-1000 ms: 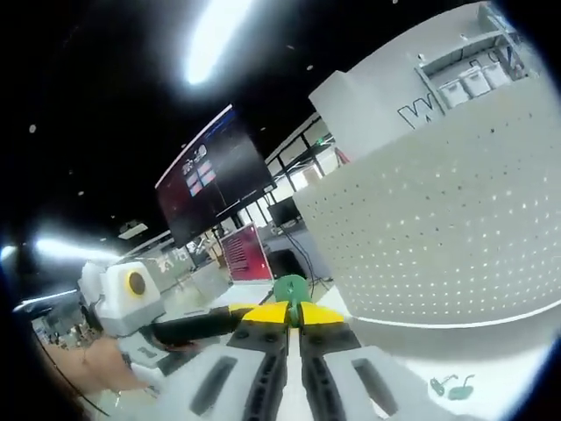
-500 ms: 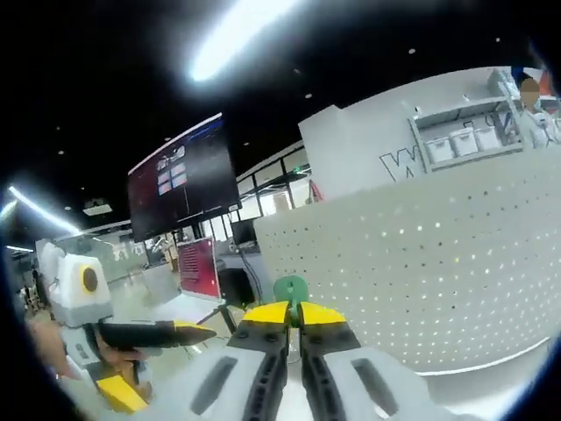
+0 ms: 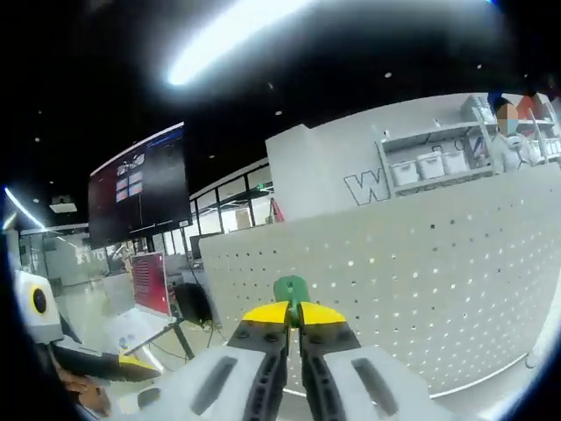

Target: Insert the hook assembly into the mounting plate slot until the hook locks in place.

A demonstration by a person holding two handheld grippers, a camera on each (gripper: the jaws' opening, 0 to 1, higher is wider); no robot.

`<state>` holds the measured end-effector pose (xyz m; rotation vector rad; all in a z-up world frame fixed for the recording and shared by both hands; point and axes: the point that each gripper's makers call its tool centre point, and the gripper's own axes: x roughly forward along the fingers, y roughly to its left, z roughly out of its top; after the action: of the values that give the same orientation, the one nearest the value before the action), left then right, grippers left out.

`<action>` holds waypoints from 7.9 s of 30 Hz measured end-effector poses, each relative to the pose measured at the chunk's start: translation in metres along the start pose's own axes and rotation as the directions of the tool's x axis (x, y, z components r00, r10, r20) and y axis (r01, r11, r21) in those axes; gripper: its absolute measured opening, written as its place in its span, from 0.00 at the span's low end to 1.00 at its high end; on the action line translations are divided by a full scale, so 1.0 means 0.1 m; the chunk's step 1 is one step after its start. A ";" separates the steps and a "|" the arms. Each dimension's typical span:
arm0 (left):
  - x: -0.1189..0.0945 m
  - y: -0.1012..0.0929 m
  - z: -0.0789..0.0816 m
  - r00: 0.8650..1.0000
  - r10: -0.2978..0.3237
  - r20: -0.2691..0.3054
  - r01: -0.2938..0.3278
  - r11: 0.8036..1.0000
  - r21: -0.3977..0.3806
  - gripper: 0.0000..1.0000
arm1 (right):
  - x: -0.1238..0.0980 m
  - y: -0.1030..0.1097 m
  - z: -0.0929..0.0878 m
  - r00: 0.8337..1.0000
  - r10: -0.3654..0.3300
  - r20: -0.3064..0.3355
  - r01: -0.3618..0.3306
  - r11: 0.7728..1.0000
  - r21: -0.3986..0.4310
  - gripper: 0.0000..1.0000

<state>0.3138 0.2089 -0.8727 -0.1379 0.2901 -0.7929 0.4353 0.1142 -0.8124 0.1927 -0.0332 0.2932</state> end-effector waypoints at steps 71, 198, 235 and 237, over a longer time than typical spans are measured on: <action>-0.07 0.26 -0.03 0.997 0.074 -0.024 -0.074 0.997 0.000 0.96 | 0.50 -0.97 0.23 0.939 -0.334 0.084 0.339 0.938 -0.065 0.07; -0.25 0.37 -1.03 0.957 0.108 -0.268 -0.138 0.986 -0.093 0.90 | -1.11 -0.69 -2.43 0.802 0.017 -0.597 -0.049 0.998 -0.037 0.18; -0.32 0.56 -1.13 0.947 0.118 -0.297 -0.161 0.979 -0.124 0.87 | -0.36 -0.79 -2.83 0.744 -0.045 -0.667 0.035 0.999 -0.028 0.06; -0.33 0.56 -1.13 0.947 0.119 -0.297 -0.162 0.979 -0.126 0.87 | -0.34 -0.80 -2.85 0.736 -0.047 -0.675 0.025 0.999 -0.043 0.05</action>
<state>0.2953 0.2696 -0.9862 -0.1398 0.6304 -0.6477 0.4271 0.0849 -1.1090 0.0444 0.7000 0.3099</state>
